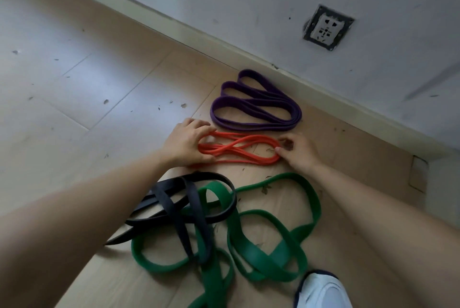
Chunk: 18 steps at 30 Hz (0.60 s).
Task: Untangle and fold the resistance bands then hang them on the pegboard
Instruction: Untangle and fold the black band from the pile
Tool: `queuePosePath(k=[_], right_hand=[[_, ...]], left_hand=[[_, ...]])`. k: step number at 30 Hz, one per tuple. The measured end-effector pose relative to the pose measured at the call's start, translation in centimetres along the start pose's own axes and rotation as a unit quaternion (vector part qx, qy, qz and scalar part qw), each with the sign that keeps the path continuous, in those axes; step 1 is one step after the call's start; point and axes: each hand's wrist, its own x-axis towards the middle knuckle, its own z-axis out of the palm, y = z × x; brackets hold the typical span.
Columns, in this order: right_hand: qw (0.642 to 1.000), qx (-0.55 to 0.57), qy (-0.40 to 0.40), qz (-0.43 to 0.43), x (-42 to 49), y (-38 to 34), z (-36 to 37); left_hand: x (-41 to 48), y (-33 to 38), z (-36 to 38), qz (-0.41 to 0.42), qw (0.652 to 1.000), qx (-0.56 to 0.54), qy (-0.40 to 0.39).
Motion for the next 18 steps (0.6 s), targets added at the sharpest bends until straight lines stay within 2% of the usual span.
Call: queuePosePath(k=[5,8,10,12,14,16,18], right_hand=[[0.998,-0.014,0.005,-0.056,-2.4,-1.2,-0.7],[0.993,-0.043,-0.057,-0.091,-5.1,-1.4,-0.8],[0.984,-0.066,-0.109,-0.127,-6.8,-1.5,-0.5],[0.968,-0.114,-0.176,-0.139,-8.3,-2.2,0.0],[0.936,-0.229,-0.236,-0.123,-9.6,-3.2,0.6],[0.898,-0.339,-0.261,-0.103,-10.9,-3.7,1.2],[0.875,-0.398,-0.258,-0.097,-12.1,-3.8,1.4]], left_hand=[[-3.1,1.1,-2.2,-0.025,0.993,-0.111,0.035],[-6.6,2.5,-3.3,-0.011,0.986,-0.159,0.048],[-9.3,3.6,-3.5,-0.005,0.985,-0.169,0.015],[-12.0,4.1,-2.7,-0.015,0.988,-0.149,-0.034],[-14.6,4.4,-1.3,-0.032,0.993,-0.085,-0.080],[-16.4,4.6,-0.1,-0.031,0.993,0.019,-0.109],[-17.3,4.9,0.3,-0.033,0.987,0.096,-0.124]])
